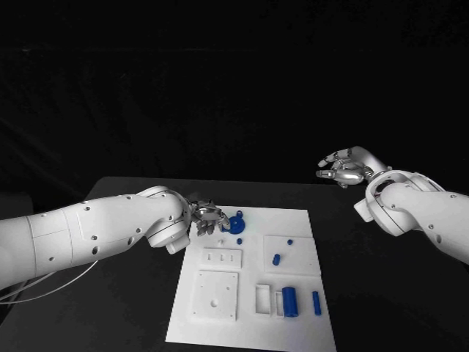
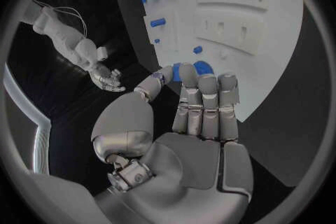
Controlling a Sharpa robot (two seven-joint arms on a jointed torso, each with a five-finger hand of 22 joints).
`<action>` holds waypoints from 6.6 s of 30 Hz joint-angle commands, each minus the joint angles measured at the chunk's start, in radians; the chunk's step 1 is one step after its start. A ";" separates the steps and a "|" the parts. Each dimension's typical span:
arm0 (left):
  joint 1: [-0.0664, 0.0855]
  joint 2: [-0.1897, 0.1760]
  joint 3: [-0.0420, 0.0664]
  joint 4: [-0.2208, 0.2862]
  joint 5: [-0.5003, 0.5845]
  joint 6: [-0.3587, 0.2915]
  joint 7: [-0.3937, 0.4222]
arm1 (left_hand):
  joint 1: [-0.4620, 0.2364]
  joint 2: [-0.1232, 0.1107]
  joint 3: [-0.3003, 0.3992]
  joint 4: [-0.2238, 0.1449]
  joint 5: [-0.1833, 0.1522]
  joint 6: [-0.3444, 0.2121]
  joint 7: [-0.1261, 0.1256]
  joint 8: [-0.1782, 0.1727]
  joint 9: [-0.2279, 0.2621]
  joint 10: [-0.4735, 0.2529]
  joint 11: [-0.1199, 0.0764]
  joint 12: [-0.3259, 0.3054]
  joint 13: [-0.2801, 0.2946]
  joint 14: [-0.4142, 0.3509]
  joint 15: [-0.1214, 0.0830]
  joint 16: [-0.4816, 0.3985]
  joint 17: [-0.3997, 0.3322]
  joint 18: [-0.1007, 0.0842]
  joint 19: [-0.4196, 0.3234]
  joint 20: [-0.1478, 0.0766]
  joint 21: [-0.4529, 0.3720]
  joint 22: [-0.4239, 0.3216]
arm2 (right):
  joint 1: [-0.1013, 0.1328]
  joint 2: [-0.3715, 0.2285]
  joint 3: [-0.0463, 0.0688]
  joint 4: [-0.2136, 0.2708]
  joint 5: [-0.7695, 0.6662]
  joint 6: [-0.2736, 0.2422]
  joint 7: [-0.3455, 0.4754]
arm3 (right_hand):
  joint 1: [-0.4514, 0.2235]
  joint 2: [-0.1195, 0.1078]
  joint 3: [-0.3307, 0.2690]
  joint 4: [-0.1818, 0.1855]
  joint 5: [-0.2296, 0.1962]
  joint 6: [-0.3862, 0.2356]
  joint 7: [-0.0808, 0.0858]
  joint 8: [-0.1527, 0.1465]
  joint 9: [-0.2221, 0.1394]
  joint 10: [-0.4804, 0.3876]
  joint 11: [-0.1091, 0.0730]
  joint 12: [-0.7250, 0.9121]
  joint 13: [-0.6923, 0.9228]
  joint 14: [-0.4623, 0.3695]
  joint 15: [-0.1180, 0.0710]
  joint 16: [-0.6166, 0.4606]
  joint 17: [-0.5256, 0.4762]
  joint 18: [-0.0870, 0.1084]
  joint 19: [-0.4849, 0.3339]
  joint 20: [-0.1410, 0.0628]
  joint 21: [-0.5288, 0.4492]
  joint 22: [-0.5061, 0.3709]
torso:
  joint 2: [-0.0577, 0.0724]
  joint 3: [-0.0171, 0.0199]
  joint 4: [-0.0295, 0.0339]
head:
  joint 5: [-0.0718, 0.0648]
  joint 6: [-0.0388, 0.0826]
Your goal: Assemble the parts on the task board
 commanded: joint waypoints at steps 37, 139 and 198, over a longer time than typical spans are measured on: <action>-0.008 0.043 -0.043 -0.009 -0.194 0.102 -0.063 | -0.099 0.037 0.171 0.003 -0.099 0.161 -0.100 0.114 0.374 0.093 -0.061 0.058 0.046 0.062 -0.041 0.051 0.021 0.018 0.022 -0.106 0.073 0.018 | 0.006 0.062 0.001 -0.065 0.427 0.116 0.274 | 0.001 0.100 -0.082 -0.102 0.008 -0.080 0.042 0.021 -0.006 -0.123 0.130 -0.589 -0.752 -0.498 0.261 -0.513 -0.518 -0.045 -0.575 0.208 -0.549 -0.163 | 0.001 -0.0021 -0.0017 | 0.021 -0.028; -0.119 0.024 -0.043 0.026 -0.345 -0.127 -0.020 | -0.114 0.032 0.194 0.003 -0.102 0.164 -0.100 0.098 0.387 0.091 -0.060 0.056 0.046 0.065 -0.042 0.051 0.015 0.024 0.026 -0.107 0.084 0.017 | 0.005 0.054 0.001 -0.064 0.422 0.170 0.256 | -0.012 0.120 -0.114 -0.101 0.054 -0.071 0.053 0.027 -0.019 -0.088 0.133 -0.608 -0.809 -0.502 0.269 -0.503 -0.583 -0.048 -0.585 0.213 -0.587 -0.138 | 0.000 -0.0019 -0.0015 | 0.006 -0.046; -0.127 0.031 -0.043 0.014 -0.347 -0.060 -0.025 | -0.105 -0.019 0.189 0.012 -0.118 0.172 -0.100 0.085 0.394 0.095 -0.058 0.055 0.044 0.069 -0.046 0.049 0.009 0.025 0.033 -0.109 0.084 0.012 | 0.004 0.061 0.001 -0.073 0.422 0.183 0.252 | -0.016 0.125 -0.119 -0.101 0.059 -0.070 0.053 0.027 -0.022 -0.084 0.133 -0.610 -0.818 -0.503 0.270 -0.499 -0.595 -0.047 -0.584 0.214 -0.595 -0.134 | -0.001 -0.0017 -0.0006 | 0.006 -0.052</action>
